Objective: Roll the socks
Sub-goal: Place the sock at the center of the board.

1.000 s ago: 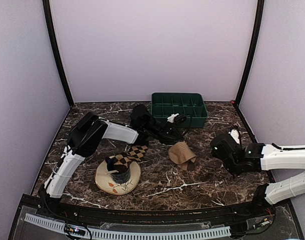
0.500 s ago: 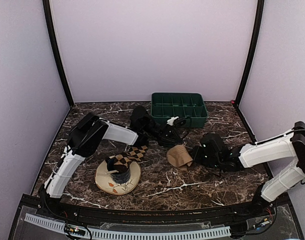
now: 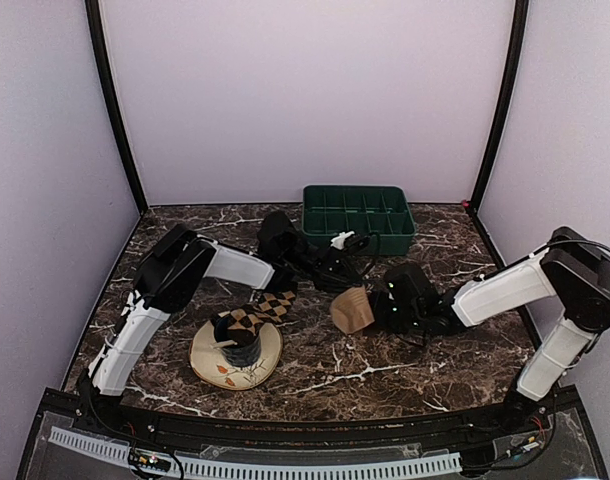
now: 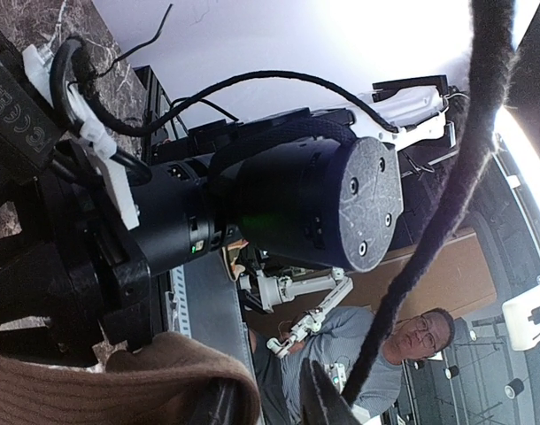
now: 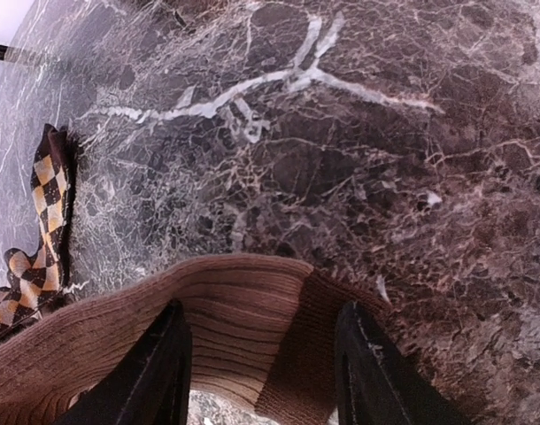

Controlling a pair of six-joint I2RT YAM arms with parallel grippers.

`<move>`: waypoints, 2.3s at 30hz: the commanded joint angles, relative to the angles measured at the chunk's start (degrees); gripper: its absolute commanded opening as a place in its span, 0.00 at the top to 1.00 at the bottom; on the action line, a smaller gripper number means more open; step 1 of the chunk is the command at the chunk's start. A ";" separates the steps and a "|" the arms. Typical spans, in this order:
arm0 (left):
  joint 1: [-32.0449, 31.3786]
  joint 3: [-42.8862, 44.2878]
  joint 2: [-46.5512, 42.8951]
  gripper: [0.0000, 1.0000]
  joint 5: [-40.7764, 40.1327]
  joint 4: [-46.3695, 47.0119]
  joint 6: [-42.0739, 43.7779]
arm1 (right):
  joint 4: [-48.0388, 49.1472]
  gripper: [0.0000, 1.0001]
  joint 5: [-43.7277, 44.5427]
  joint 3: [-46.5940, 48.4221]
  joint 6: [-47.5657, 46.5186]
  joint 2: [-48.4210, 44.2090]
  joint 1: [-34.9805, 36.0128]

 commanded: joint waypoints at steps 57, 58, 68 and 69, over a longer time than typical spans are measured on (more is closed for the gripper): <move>10.52 -12.89 -11.70 0.61 2.98 13.72 -5.82 | -32.07 0.65 1.14 3.33 -16.27 -0.29 -15.48; 10.52 -13.41 -11.83 0.61 3.15 13.69 -5.65 | -32.35 0.64 1.30 4.00 -16.54 -0.21 -15.54; 10.60 -14.11 -14.22 0.63 4.39 12.28 -3.81 | -35.75 0.60 1.83 12.21 -21.00 3.48 -17.70; 10.68 -13.80 -14.46 0.63 4.39 12.54 -4.00 | -36.81 0.60 2.70 13.35 -21.54 3.13 -17.77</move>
